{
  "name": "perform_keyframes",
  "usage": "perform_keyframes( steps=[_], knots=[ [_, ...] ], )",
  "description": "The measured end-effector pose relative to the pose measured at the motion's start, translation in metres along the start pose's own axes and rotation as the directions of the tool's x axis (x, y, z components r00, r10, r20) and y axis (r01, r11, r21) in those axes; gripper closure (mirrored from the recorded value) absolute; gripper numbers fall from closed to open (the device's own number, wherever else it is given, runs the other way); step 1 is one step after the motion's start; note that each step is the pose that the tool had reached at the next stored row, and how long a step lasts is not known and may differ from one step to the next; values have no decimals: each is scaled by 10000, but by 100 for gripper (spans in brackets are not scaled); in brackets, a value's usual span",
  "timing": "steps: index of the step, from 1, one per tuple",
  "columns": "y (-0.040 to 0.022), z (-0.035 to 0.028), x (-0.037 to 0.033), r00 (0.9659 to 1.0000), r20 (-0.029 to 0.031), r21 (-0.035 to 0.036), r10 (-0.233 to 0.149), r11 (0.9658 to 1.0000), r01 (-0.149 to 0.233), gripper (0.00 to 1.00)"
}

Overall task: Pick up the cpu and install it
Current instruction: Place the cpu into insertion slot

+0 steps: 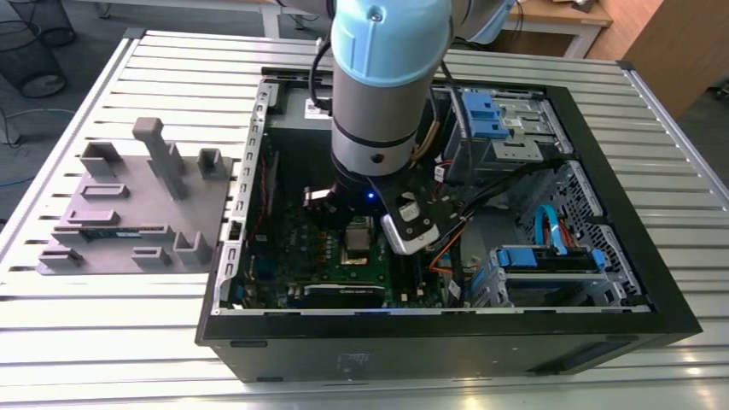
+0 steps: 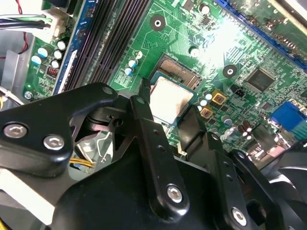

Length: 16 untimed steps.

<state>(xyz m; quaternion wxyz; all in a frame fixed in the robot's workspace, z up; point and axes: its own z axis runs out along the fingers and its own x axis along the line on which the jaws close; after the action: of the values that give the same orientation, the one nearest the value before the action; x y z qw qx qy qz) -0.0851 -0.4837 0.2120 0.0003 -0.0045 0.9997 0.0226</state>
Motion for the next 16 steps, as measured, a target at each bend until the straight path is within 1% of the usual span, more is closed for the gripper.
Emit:
perform_keyframes(
  steps=[6, 16],
  knots=[
    [-7, 45, 27, 10000, -1, 3, 2, 10000, -2, 53],
    [-52, 117, 30, 10000, 2, 1, 38, 10000, -38, 53]
  ],
)
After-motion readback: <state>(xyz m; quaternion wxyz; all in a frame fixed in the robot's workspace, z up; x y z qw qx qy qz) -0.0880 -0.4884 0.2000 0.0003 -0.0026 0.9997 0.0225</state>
